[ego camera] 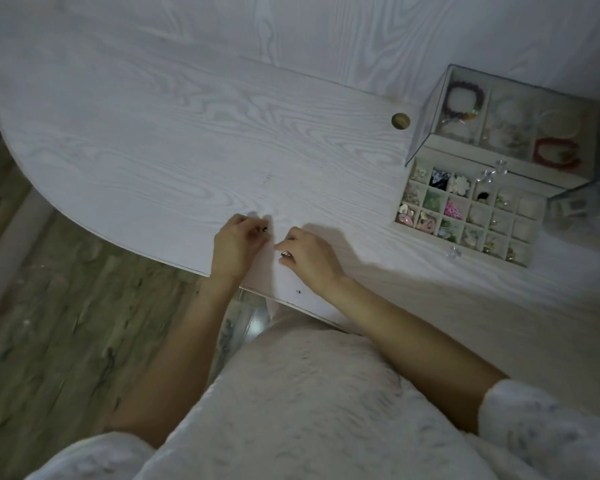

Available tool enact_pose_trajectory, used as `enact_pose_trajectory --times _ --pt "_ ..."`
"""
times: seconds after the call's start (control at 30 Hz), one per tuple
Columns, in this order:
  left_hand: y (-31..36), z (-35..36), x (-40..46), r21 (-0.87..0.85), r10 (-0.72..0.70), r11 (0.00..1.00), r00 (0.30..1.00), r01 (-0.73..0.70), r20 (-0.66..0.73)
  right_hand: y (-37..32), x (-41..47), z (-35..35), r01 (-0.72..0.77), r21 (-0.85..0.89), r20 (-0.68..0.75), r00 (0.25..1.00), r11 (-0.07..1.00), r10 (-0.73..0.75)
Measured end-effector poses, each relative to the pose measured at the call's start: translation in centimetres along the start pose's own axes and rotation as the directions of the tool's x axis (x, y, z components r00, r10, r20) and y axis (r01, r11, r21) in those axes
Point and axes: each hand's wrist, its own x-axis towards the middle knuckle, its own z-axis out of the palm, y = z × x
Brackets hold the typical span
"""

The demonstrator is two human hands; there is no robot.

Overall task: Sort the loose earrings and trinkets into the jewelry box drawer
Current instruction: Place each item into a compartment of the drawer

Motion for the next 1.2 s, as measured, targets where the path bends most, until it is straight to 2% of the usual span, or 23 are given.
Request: enact_pose_trajectory --times 0.17,0.3,0.47,0.63,0.77,0.9,1.03,1.2 --pt "0.5 0.3 0.1 0.077 0.076 0.994 0.997 -0.077 0.018 0.8 -0.6 -0.1 0.032 -0.041 -0.017 0.999 0.999 -0.033" --pt "1.2 0.9 0.0 0.139 0.173 0.974 0.983 -0.181 0.067 1.6 -1.7 0.0 0.025 -0.073 -0.104 0.994 0.997 -0.032" --pt "3.1 2.5 -0.6 0.121 0.234 0.959 0.958 -0.255 0.164 3.5 -3.7 -0.9 -0.015 -0.091 -0.194 0.981 0.996 -0.003" --pt "5.5 4.0 -1.4 0.077 0.266 0.955 0.939 -0.288 0.216 5.6 -6.3 -2.6 -0.098 -0.051 -0.255 0.964 0.994 0.082" --pt "7.3 4.9 -1.8 0.055 0.311 0.943 0.927 -0.328 0.209 7.5 -8.6 -3.4 -0.221 -0.037 -0.267 0.942 0.975 0.203" --pt "8.8 5.6 -1.7 0.037 0.349 0.931 0.914 -0.364 0.206 9.4 -10.5 -4.2 -0.311 0.085 -0.283 0.904 0.947 0.322" --pt "11.2 6.9 -1.4 0.0 0.404 0.911 0.894 -0.412 0.196 11.6 -13.0 -6.5 -0.372 0.227 -0.395 0.809 0.9 0.434" --pt "13.9 8.7 -0.9 -0.025 0.467 0.881 0.861 -0.472 0.203 15.6 -16.3 -12.1 -0.433 0.274 -0.679 0.546 0.859 0.492"
